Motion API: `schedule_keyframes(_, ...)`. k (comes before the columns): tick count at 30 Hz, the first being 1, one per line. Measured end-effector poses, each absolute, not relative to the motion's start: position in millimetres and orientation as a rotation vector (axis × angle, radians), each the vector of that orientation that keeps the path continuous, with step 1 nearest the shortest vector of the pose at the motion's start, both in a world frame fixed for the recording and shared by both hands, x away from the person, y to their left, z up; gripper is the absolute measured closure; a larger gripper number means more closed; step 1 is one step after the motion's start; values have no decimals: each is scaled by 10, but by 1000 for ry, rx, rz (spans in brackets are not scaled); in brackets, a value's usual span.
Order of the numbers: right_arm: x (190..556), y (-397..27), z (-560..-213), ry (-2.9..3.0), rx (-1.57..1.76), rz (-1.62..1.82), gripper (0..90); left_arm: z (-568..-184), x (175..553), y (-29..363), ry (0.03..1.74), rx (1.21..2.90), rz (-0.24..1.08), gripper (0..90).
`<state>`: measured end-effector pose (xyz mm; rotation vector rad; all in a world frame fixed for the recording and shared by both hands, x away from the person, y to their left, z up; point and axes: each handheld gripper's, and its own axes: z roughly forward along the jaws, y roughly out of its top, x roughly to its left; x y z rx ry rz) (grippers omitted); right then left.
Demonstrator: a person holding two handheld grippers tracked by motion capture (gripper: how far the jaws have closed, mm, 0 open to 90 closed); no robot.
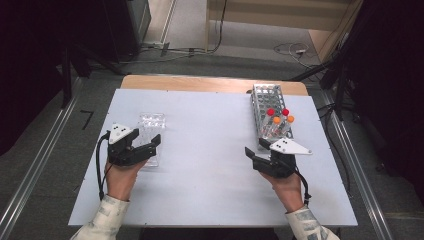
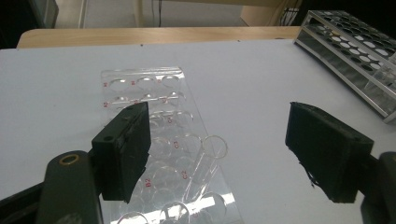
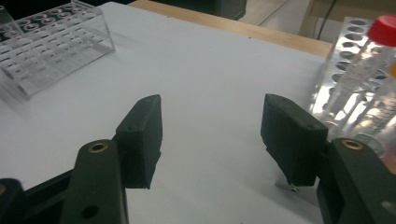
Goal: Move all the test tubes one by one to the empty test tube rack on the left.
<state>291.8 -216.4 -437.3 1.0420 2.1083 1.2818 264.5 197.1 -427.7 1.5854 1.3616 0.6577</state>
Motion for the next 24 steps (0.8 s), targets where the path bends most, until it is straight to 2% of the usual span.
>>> schedule_keyframes(14, 3123, -2419, -4405, 1990, 1178, 1197, 379, -4242, 2628, 1977, 1365, 1561, 679, 197)
schedule_keyframes(24, 3330, -2467, -4504, 1932, 1237, 1177, 526, -4236, 2643, 2041, 1376, 1533, 662, 188)
